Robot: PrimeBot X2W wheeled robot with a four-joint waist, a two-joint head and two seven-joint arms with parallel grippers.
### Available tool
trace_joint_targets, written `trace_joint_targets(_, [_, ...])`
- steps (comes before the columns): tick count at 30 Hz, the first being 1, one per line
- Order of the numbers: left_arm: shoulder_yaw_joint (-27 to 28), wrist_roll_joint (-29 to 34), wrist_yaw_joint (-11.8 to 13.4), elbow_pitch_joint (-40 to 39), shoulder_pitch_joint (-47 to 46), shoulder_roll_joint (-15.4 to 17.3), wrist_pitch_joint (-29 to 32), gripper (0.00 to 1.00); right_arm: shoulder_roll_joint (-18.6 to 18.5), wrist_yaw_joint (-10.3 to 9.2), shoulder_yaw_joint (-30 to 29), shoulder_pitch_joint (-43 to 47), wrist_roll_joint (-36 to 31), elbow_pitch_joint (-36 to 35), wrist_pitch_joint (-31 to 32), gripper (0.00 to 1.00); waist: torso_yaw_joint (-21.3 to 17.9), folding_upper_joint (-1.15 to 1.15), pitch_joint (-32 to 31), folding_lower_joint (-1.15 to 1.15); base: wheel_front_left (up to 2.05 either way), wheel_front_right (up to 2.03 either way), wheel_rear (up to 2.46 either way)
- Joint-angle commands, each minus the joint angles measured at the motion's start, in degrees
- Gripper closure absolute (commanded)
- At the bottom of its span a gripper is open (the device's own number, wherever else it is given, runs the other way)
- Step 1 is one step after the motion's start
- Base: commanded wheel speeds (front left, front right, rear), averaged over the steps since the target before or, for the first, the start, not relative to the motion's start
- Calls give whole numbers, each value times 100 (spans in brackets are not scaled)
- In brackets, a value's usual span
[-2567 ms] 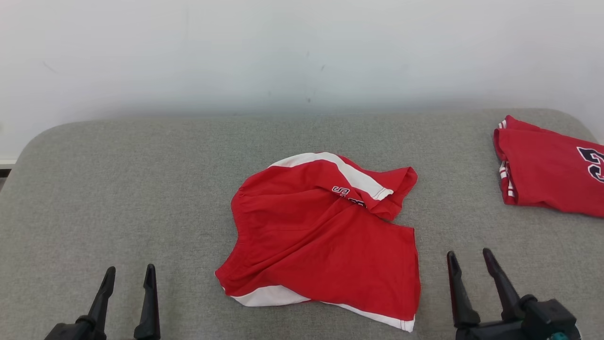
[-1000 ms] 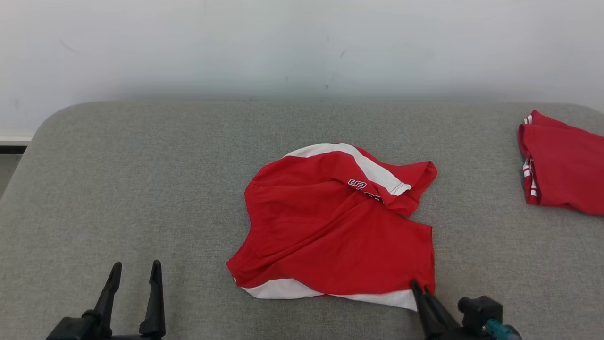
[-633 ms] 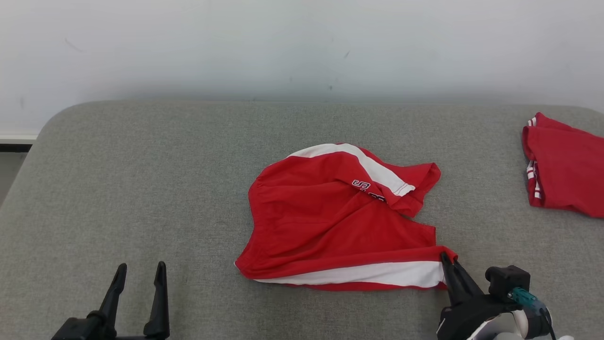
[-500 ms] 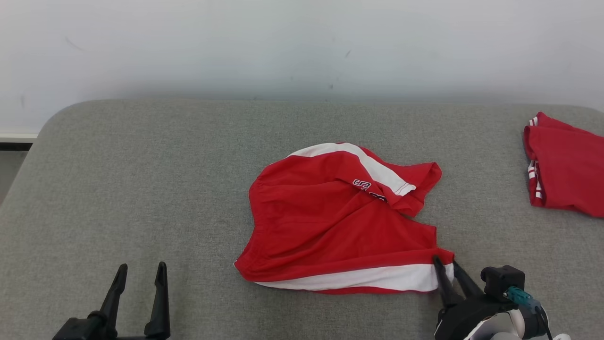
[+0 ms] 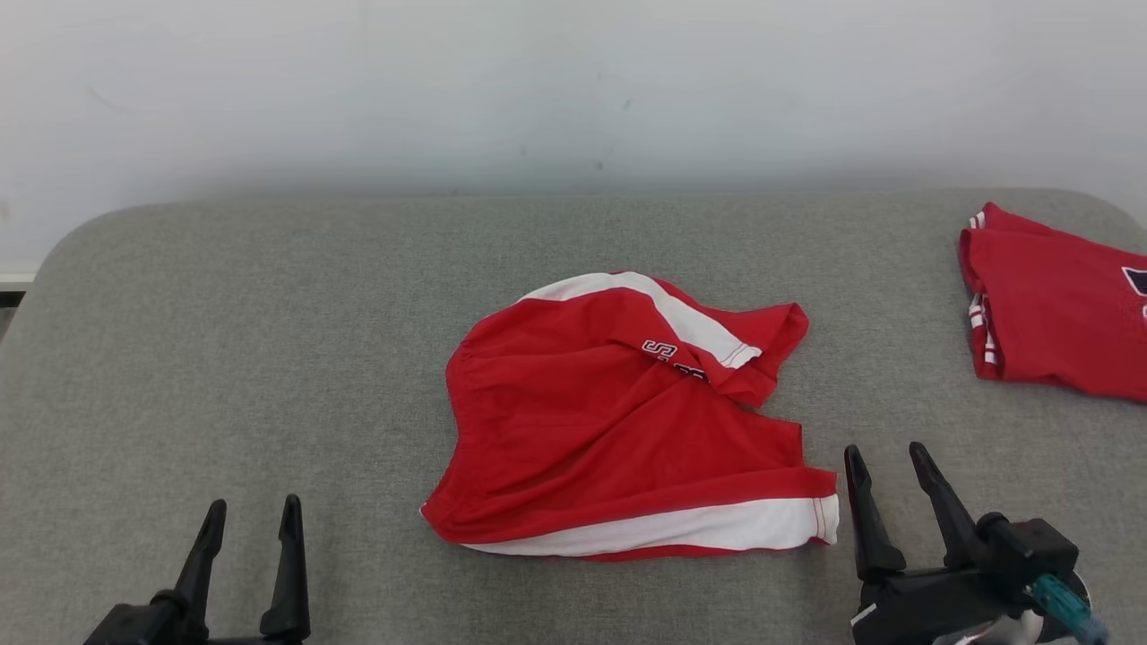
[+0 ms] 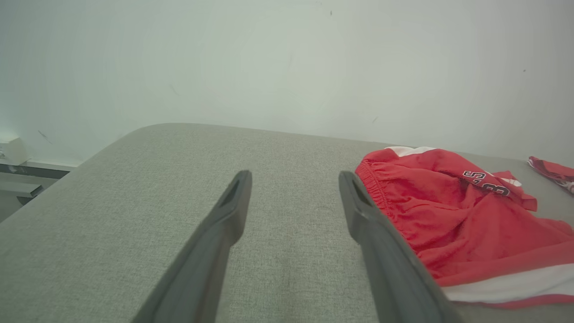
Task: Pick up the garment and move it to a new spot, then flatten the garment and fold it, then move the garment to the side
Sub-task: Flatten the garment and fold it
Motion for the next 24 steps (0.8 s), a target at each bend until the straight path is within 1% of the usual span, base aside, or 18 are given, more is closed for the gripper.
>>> trace_joint_targets(1, [27, 26, 9, -10, -13, 29, 0, 0, 87, -18, -74, 224, -108, -368, 2, 0, -45, 0, -15, 0, 0, 0, 0])
trace_joint_targets(4, [24, 34, 10, -11, -45, 26, 0, 0, 177, -18, -145, 458, -176, -813, 1, 0, -62, 0, -22, 0, 0, 0, 0])
trace_joint_targets(9, [10, 43, 10, -18, -90, 22, 0, 0, 250, -18, -111, 694, -310, -1166, 2, 0, -73, 0, -5, 0, 0, 0, 0])
trace_joint_targets(12, [-90, 46, 9, -6, -173, 66, 0, 0, 286, -18, -36, 752, -380, -1247, 2, 0, -106, 0, 29, 0, 0, 0, 0])
trace_joint_targets(16, [-394, -12, 9, 116, -429, 215, 0, 0, 304, -18, 29, 673, -407, -1226, 1, 0, -150, 0, 75, 0, 0, 0, 0])
trace_joint_targets(24, [-1318, -205, 10, 767, -913, 612, 0, 0, 271, -18, 188, 542, -377, -1076, 1, 0, -347, 0, 140, 0, 0, 0, 0])
